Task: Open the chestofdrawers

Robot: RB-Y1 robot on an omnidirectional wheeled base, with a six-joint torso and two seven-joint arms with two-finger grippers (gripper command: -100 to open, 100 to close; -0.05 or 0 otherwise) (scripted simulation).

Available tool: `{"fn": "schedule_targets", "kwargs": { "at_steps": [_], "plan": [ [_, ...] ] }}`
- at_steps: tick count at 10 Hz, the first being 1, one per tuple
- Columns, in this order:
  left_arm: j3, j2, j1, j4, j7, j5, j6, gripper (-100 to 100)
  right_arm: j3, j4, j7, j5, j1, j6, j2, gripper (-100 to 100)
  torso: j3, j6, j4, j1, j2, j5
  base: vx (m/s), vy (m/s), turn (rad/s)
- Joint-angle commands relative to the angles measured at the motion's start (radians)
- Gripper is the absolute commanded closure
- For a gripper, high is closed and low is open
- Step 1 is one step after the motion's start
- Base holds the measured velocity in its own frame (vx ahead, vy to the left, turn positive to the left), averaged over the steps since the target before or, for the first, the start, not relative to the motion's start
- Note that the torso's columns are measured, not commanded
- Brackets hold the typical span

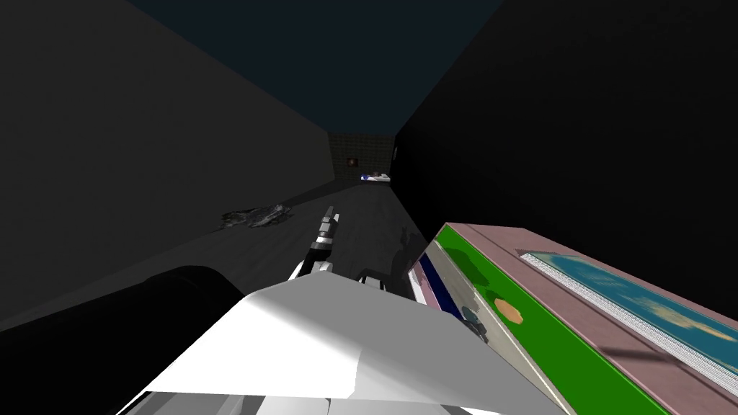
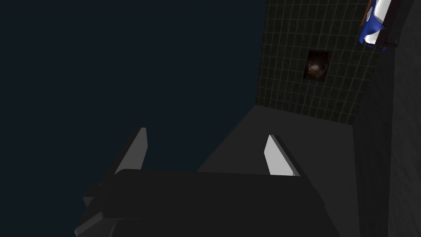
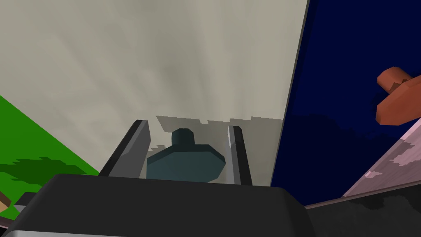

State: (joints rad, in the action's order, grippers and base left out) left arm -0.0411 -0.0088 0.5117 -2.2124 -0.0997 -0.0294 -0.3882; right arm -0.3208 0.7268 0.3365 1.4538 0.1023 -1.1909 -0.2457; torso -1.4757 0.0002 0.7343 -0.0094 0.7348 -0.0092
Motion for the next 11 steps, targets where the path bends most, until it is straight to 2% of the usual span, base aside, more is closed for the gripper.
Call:
{"fn": "schedule_targets", "kwargs": {
  "at_steps": [1,3,9,10,11],
  "plan": [
    [0.0,0.0,0.0,0.0,0.0,0.0,0.0,0,-0.037,-0.054,-0.008,-0.021,-0.048,0.009,0.008,100,-0.001,0.0,0.0,-0.001,-0.001,0.0,-0.022,0.018,-0.121],
    [0.0,0.0,0.0,0.0,0.0,0.0,0.0,0,-0.037,-0.054,-0.008,-0.021,-0.048,0.009,0.008,100,-0.001,0.0,-0.001,0.0,-0.002,0.0,-0.006,0.005,-0.027],
    [0.0,0.0,0.0,0.0,0.0,0.0,0.0,0,-0.177,-0.205,-0.03,-0.089,-0.211,0.012,0.01,100,-0.001,0.0,-0.001,0.002,0.0,0.002,-0.028,0.023,-0.155],
    [0.0,0.0,0.0,0.0,0.0,0.0,0.0,0,-0.162,-0.186,-0.03,-0.079,-0.199,0.007,0.006,100,-0.001,0.002,0.0,0.003,0.001,0.004,-0.014,0.015,-0.022],
    [0.0,0.0,0.0,0.0,0.0,0.0,0.0,0,-0.15,-0.197,-0.042,-0.13,-0.183,0.0,-0.013,100,-0.001,0.001,0.001,0.004,0.001,0.005,-0.068,0.006,0.427]
  ]
}}
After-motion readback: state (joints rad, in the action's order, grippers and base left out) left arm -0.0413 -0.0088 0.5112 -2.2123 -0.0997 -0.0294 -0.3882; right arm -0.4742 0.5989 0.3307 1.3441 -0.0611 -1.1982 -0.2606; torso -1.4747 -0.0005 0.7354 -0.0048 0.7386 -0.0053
